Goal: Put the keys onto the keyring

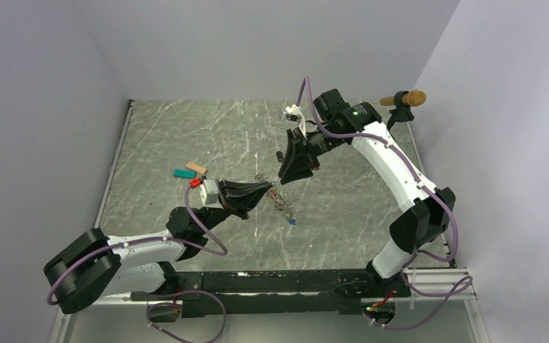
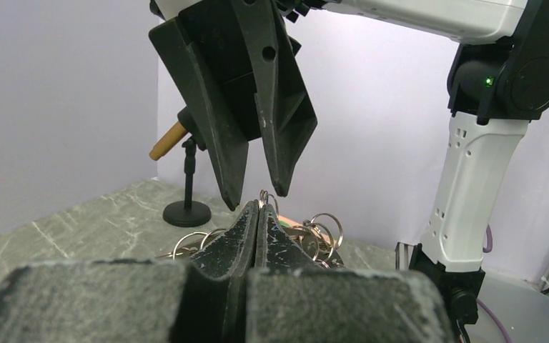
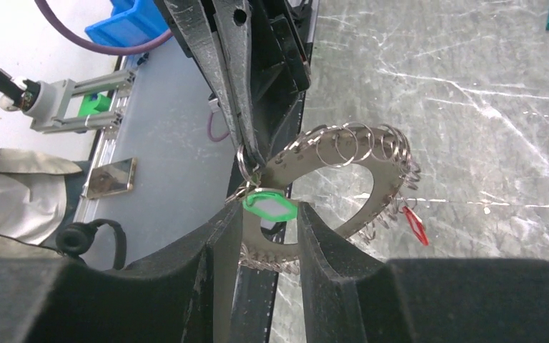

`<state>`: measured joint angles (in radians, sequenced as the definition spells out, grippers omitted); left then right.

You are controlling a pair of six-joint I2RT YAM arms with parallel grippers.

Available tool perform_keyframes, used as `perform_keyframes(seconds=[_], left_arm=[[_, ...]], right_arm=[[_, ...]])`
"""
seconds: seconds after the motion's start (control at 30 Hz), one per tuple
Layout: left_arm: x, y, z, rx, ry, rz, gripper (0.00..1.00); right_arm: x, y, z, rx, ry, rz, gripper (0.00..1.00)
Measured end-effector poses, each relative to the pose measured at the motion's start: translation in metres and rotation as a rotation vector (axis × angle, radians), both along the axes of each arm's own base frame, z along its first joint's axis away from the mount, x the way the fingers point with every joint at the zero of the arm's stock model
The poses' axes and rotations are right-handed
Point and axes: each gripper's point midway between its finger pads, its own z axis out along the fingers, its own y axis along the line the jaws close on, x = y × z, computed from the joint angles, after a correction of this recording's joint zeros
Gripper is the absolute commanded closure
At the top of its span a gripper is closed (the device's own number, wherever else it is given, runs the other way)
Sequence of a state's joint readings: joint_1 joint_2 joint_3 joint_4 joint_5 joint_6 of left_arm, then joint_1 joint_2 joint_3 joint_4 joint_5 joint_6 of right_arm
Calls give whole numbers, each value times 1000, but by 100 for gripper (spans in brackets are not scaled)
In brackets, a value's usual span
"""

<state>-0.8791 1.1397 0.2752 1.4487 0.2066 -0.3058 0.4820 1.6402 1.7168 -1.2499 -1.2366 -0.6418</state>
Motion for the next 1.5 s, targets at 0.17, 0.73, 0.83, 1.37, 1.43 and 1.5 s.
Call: perform_keyframes(seconds=[0.17,0.73,0.83,1.37,1.43,1.5], left_arm=[[2,-3,-5,10,13,-6,100],[7,0,-4,-9,35,17,100],[7,1,-2,-16,35,21,100],[9,5,3,-36,39,39,100],[10,4,1,-34,43,37,100],[11,3,-1,-30,48,36,100]], right_arm=[[1,1,2,9,3,-2,64],[-6,10,-4,-5,2,21,75],[-6,10,-5,-12,1,22,79],[-4,12,-8,-26,-11,15,100],[-5,12,-9,-24,-4,18,100],[-6,13,-12,-26,7,19,100]])
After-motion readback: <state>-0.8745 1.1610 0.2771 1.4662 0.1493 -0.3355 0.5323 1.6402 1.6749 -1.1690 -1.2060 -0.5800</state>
